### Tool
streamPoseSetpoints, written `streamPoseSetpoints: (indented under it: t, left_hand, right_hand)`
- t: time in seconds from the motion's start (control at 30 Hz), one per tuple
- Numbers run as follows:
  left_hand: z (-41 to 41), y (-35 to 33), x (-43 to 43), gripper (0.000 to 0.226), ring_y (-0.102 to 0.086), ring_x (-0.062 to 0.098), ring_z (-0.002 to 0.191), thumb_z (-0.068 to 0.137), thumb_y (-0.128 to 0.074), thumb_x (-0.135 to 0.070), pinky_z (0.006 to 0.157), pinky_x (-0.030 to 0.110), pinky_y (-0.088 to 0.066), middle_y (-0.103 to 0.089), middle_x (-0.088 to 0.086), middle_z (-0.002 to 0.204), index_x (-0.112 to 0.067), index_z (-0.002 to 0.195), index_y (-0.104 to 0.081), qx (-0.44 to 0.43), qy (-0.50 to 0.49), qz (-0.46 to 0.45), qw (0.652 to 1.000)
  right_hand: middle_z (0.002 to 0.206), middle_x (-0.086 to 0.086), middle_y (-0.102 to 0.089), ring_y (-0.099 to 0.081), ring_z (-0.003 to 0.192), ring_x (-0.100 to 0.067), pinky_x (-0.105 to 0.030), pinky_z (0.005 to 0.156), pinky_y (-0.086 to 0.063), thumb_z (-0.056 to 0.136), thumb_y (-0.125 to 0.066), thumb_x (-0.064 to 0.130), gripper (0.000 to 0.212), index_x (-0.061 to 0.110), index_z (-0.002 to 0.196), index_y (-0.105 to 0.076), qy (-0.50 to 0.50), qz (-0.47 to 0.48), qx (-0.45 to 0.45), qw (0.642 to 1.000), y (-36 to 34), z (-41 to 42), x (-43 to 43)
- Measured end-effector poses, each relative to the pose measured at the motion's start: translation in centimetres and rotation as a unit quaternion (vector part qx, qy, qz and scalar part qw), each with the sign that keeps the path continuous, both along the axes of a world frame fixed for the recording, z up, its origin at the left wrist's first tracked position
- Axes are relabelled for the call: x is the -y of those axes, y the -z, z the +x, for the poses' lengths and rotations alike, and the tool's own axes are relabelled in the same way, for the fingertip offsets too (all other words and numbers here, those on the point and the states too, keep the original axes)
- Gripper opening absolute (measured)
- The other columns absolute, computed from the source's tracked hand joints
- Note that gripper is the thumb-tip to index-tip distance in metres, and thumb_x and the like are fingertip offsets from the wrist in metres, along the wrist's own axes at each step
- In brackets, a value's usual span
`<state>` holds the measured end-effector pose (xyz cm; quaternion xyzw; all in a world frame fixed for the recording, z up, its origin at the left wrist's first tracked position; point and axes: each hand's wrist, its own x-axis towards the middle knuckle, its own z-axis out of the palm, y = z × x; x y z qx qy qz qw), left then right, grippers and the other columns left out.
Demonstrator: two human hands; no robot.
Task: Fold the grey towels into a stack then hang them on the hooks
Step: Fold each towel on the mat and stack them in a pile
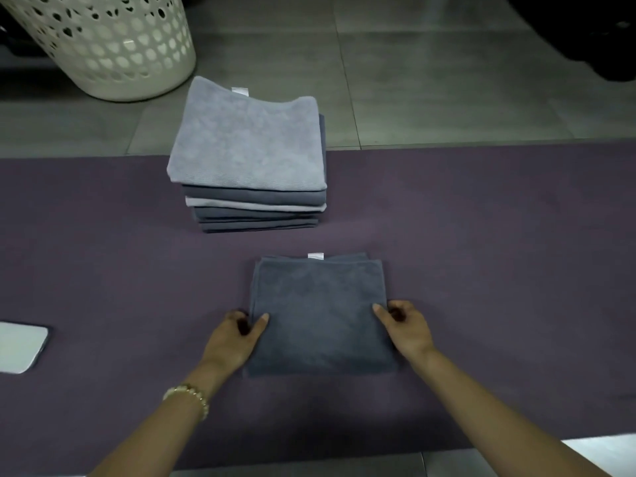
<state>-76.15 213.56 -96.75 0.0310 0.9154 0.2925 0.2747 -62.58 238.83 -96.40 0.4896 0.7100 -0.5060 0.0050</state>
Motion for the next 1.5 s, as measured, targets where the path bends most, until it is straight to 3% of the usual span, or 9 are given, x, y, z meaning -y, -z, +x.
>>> streamPoseSetpoints:
  t: [0.33,0.53,0.6,0.7,0.83,0.93,1.23,1.4,1.5]
  left_hand:
    - [0.6,0.2,-1.2,0.064,-0.051,0.022,0.116,0.087,-0.060,-0.045,0.093,0.039,-0.047,-0.046,0.002,0.129,-0.021,0.140,-0.035,-0.074,-0.035,0.099,0.992]
    - [-4.3,-2.8,-5.2,0.111,0.003,0.009,0.145,0.062,-0.055,-0.079,0.120,0.036,-0.001,0.002,-0.014,0.157,-0.038,0.147,0.004,-0.193,0.335,0.075,0.919]
    - [-5.4,-4.1,-7.1,0.115,0.005,0.003,0.143,0.059,-0.068,-0.074,0.119,0.032,0.007,-0.008,-0.020,0.154,-0.037,0.149,-0.007,-0.147,0.429,0.049,0.890]
    - [-7.3,-5.7,-8.0,0.076,-0.043,0.008,0.126,0.060,-0.076,-0.066,0.102,0.023,-0.028,-0.056,-0.014,0.121,-0.031,0.124,-0.055,-0.082,0.471,-0.018,0.878]
    - [-10.6,-6.6,-5.3,0.060,-0.055,0.011,0.101,0.064,-0.077,-0.060,0.086,0.022,-0.042,-0.058,-0.013,0.102,-0.022,0.109,-0.067,0.020,0.407,-0.115,0.906]
    - [-10.9,-5.5,-3.3,0.040,-0.064,0.005,0.093,0.065,-0.079,-0.047,0.086,0.017,-0.048,-0.071,-0.012,0.096,-0.023,0.096,-0.073,0.117,0.244,0.059,0.961]
    - [-6.4,-0.3,-4.4,0.017,-0.055,0.008,0.063,0.089,-0.065,-0.026,0.056,0.016,-0.043,-0.064,-0.003,0.072,-0.009,0.084,-0.064,-0.106,-0.035,0.176,0.978]
    - [-6.5,0.1,-4.3,0.020,-0.059,0.014,0.068,0.091,-0.062,-0.028,0.055,0.019,-0.044,-0.064,-0.003,0.073,-0.008,0.087,-0.062,-0.078,-0.065,0.162,0.982]
    - [-6.4,-0.7,-4.6,0.024,-0.057,0.018,0.083,0.090,-0.062,-0.029,0.063,0.020,-0.044,-0.060,-0.001,0.084,-0.008,0.100,-0.059,-0.065,-0.094,0.144,0.983]
  right_hand:
    - [0.074,0.003,-0.057,-0.053,0.067,-0.012,-0.015,0.056,-0.041,0.084,-0.071,0.022,0.018,0.013,0.082,-0.055,0.007,0.012,-0.075,0.997,-1.4,-4.0,-0.7]
    - [0.107,-0.011,-0.068,-0.068,0.092,-0.019,-0.028,0.078,-0.057,0.082,-0.067,0.016,0.031,0.009,0.110,-0.057,-0.097,-0.347,-0.185,0.914,-5.9,-4.6,-0.3]
    - [0.117,-0.016,-0.065,-0.064,0.106,-0.026,-0.034,0.091,-0.054,0.079,-0.069,0.016,0.045,0.006,0.121,-0.055,-0.176,-0.396,-0.181,0.883,-6.7,-4.2,-0.6]
    - [0.127,-0.020,-0.060,-0.060,0.114,-0.029,-0.034,0.093,-0.052,0.078,-0.071,0.016,0.057,0.004,0.129,-0.050,-0.200,-0.427,-0.168,0.866,-6.6,-3.7,-1.3]
    - [0.120,-0.015,-0.065,-0.064,0.108,-0.025,-0.030,0.084,-0.055,0.072,-0.076,0.021,0.057,0.007,0.123,-0.055,-0.129,-0.427,-0.196,0.873,-5.6,-4.0,-2.2]
    - [0.097,-0.007,-0.073,-0.069,0.089,-0.020,-0.024,0.069,-0.056,0.067,-0.085,0.025,0.047,0.011,0.104,-0.060,-0.040,-0.318,-0.200,0.926,-4.2,-4.5,-2.7]
    - [0.073,-0.001,-0.069,-0.061,0.061,-0.002,-0.012,0.058,-0.051,0.087,-0.066,0.008,0.007,0.013,0.082,-0.065,0.014,-0.028,-0.176,0.984,-0.6,-6.5,-2.5]
    - [0.070,0.007,-0.064,-0.059,0.066,-0.007,-0.008,0.056,-0.048,0.083,-0.071,0.013,0.009,0.006,0.087,-0.067,0.017,0.027,-0.113,0.993,0.1,-8.0,-2.9]
    - [0.075,0.006,-0.061,-0.058,0.071,-0.012,-0.028,0.073,-0.055,0.083,-0.072,0.015,0.014,0.009,0.093,-0.063,0.011,0.059,-0.062,0.996,-0.1,-8.0,-2.5]
